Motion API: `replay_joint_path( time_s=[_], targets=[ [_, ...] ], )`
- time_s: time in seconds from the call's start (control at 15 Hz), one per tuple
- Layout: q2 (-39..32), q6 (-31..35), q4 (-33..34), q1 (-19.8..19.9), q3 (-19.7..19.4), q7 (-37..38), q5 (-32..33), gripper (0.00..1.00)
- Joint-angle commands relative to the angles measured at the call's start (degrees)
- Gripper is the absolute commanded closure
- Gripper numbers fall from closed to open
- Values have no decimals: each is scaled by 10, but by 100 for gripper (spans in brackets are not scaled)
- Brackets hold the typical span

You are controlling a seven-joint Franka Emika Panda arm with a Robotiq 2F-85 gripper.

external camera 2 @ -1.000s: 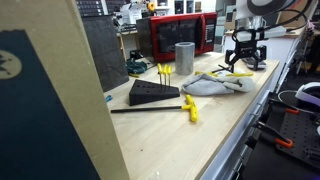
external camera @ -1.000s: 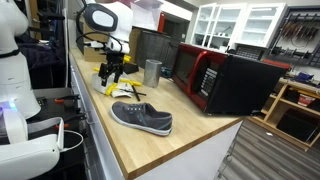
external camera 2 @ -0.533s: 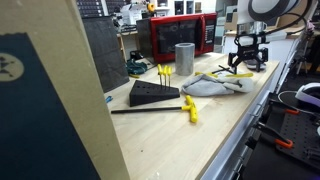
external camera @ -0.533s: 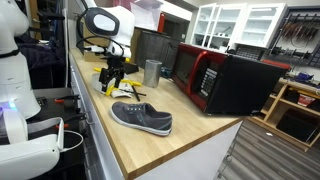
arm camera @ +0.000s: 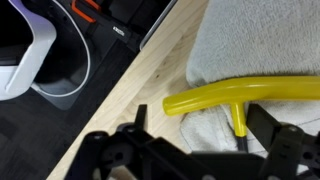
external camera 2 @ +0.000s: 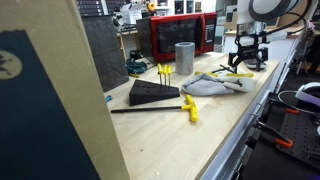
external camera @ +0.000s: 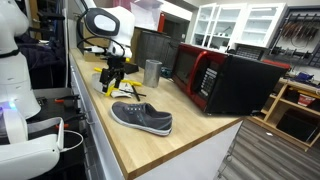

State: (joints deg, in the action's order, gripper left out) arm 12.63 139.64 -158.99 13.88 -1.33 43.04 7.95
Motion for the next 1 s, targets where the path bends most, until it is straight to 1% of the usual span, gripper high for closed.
replay_joint_path(
  time_s=[0.0, 0.27, 0.4, 0.47, 0.53, 0.6, 0.67, 0.93],
  targets=[
    [-11, 19, 0, -2, -8, -4, 4, 0],
    [-20, 28, 7, -4, -2, 7, 15, 0],
    [-24, 32, 14, -9, -1, 6, 8, 0],
    [-25, 32, 17, -11, -2, 5, 3, 25],
    [-26, 31, 20, -13, -2, 3, 0, 27],
    [-26, 31, 22, -15, -3, 2, -2, 34],
    [-26, 31, 24, -17, -3, 2, -4, 44],
    [-29, 33, 24, -28, -5, -6, -28, 73]
  ],
)
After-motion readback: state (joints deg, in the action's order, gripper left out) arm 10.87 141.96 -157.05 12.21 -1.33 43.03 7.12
